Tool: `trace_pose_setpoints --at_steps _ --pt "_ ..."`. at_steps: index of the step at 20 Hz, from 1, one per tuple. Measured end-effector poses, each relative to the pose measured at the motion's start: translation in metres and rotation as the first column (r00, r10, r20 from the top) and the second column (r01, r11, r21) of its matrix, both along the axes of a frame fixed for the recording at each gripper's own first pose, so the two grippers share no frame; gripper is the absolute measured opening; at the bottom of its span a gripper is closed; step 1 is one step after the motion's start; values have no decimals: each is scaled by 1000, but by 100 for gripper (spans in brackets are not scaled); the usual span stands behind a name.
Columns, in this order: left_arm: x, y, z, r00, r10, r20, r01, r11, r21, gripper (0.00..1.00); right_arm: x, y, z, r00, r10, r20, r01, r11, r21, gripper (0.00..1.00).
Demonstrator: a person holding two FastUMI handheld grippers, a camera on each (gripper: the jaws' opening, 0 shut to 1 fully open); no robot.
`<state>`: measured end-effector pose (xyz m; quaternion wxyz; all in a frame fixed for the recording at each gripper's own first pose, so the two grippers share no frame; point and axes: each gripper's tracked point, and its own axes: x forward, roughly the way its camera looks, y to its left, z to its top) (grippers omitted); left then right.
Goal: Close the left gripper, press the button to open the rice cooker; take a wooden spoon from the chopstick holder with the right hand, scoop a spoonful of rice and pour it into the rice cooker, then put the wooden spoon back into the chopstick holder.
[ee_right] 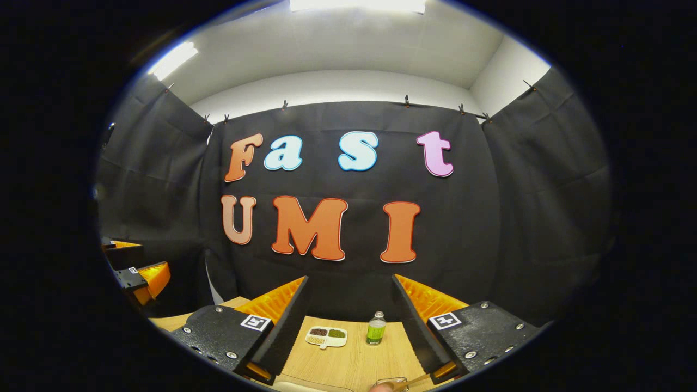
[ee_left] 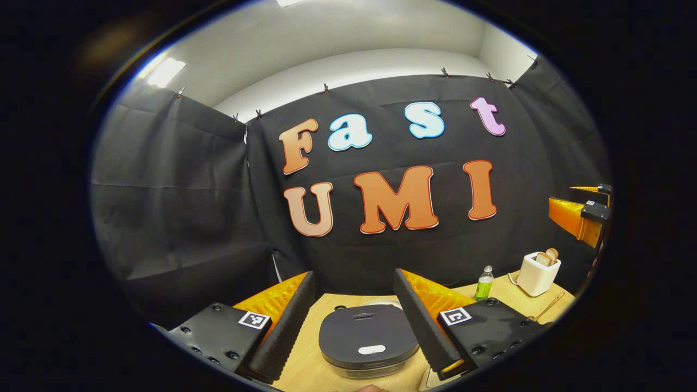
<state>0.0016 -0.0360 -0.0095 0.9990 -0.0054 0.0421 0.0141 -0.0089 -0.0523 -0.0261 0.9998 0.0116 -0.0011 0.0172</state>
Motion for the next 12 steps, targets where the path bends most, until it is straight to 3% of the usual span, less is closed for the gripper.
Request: trace_pose_setpoints --at_steps 3,9,10,12 --pt "6 -4 -4 1000 -3 -6 3 1000 -12 89 2 -6 -3 1000 -13 -2 13 1000 16 90" --pt "24 -14 -26 993 -67 -97 62 997 -52 73 6 -16 -18 998 -39 -41 41 998 47 90" --pt "28 -13 -28 991 -66 -116 59 996 -64 75 6 -18 -21 998 -42 -50 45 998 51 92" --pt "40 -14 -41 981 -77 -177 64 995 -79 39 5 -27 -26 996 -60 -61 63 997 49 92"
